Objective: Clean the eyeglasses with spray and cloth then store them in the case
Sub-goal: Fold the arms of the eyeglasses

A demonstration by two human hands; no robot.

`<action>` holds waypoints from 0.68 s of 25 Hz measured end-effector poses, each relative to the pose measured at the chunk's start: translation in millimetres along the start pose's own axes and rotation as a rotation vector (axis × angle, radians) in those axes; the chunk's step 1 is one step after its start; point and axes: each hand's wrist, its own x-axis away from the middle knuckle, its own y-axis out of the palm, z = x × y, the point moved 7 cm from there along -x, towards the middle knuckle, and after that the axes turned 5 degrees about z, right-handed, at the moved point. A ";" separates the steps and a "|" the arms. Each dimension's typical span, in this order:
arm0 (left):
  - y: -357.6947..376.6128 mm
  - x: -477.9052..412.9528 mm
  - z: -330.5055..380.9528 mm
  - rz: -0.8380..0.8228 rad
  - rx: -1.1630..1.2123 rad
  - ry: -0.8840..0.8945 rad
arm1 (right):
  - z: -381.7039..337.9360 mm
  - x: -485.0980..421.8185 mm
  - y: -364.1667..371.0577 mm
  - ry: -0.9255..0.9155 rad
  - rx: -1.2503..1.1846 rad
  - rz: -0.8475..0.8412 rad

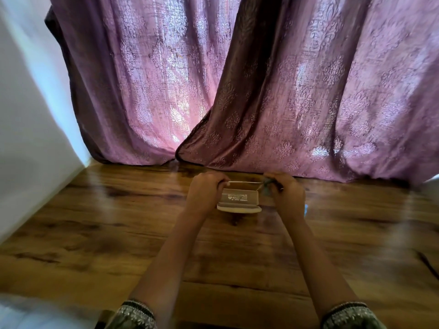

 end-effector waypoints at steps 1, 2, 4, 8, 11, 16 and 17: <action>-0.9 1.1 -2.4 0.007 0.008 -0.007 | 10.8 0.4 -2.9 0.095 -0.029 0.040; -2.0 2.3 -5.4 0.014 0.014 -0.017 | 22.2 2.4 -5.9 0.201 -0.057 0.078; -5.4 4.0 -12.7 0.034 0.016 -0.042 | 46.5 11.5 -6.6 0.369 -0.066 0.089; -15.0 6.0 -23.2 0.151 0.025 -0.125 | 83.4 45.6 12.7 0.535 -0.018 -0.112; -19.2 10.7 -34.7 0.241 0.097 -0.245 | 110.2 76.5 21.1 0.663 0.053 -0.168; -16.0 22.2 -52.6 0.360 0.227 -0.396 | 131.3 116.7 30.0 0.668 0.263 -0.467; -15.5 24.0 -55.7 0.383 0.254 -0.408 | 130.5 119.9 29.2 0.644 0.325 -0.527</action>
